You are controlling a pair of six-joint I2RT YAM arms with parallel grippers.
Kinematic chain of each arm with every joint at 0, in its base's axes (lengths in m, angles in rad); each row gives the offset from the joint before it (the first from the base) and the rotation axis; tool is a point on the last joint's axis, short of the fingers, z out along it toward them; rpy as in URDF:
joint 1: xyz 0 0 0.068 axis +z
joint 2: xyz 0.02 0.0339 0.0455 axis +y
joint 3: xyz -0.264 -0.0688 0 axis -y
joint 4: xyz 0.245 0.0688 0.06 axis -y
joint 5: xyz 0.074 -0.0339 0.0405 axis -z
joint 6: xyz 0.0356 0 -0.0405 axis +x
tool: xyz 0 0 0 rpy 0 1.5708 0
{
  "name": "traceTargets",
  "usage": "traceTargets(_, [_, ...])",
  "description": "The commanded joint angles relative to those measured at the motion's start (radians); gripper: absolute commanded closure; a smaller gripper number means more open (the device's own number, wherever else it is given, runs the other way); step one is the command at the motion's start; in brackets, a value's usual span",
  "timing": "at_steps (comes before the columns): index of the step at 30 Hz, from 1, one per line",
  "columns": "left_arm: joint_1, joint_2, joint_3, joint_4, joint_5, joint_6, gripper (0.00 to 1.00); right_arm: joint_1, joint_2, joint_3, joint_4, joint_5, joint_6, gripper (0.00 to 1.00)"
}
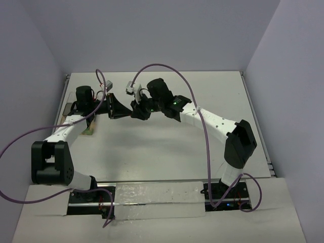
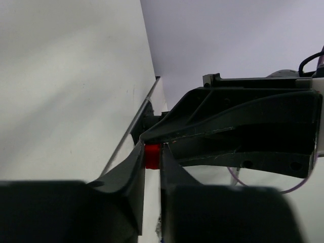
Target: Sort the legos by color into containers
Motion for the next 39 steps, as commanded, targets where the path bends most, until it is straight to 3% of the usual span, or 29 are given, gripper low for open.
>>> traceTargets(1, [-0.003,-0.022,-0.014,0.078,0.036,-0.034,0.97,0.007,-0.013,0.05,0.04,0.039,0.01,0.98])
traceTargets(3, [0.002,-0.023,-0.012,0.08,0.04,-0.039,1.0,0.006,-0.013,0.05,0.041,0.056,0.023,0.89])
traceTargets(4, [0.013,-0.024,-0.007,0.075,0.038,-0.031,1.0,0.006,-0.014,0.051,0.039,0.066,0.029,0.76])
traceTargets(5, [0.031,-0.024,0.001,0.063,0.032,-0.015,1.0,0.007,-0.015,0.053,0.038,0.079,0.035,0.56])
traceTargets(6, [0.051,-0.023,0.02,0.025,0.019,0.023,1.0,0.005,-0.017,0.054,0.035,0.083,0.041,0.5])
traceTargets(9, [0.125,0.008,0.134,-0.182,-0.044,0.207,1.0,-0.006,-0.021,0.065,0.016,0.085,0.061,0.39])
traceTargets(12, [0.213,0.089,0.359,-0.443,-0.221,0.456,1.0,-0.043,-0.032,0.084,-0.005,0.06,0.082,0.3])
traceTargets(13, [0.228,0.089,0.36,-0.495,-0.222,0.508,1.0,-0.044,-0.032,0.084,-0.005,0.06,0.088,0.27])
traceTargets(14, [0.257,0.116,0.438,-0.553,-0.348,0.595,1.0,-0.063,-0.039,0.088,-0.017,0.053,0.094,0.24])
traceTargets(19, [0.287,0.203,0.595,-0.566,-0.8,0.769,1.0,-0.131,-0.073,0.069,-0.048,0.044,0.11,0.11])
traceTargets(22, [0.289,0.265,0.643,-0.533,-0.931,0.83,1.0,-0.176,-0.09,0.04,-0.058,0.033,0.124,0.01])
traceTargets(33, [0.291,0.527,0.743,-0.42,-1.124,0.838,0.96,-0.34,-0.116,-0.039,-0.083,0.055,0.108,0.0])
traceTargets(39, [0.291,0.6,0.792,-0.434,-1.162,0.829,0.91,-0.356,-0.1,-0.053,-0.082,0.064,0.1,0.0])
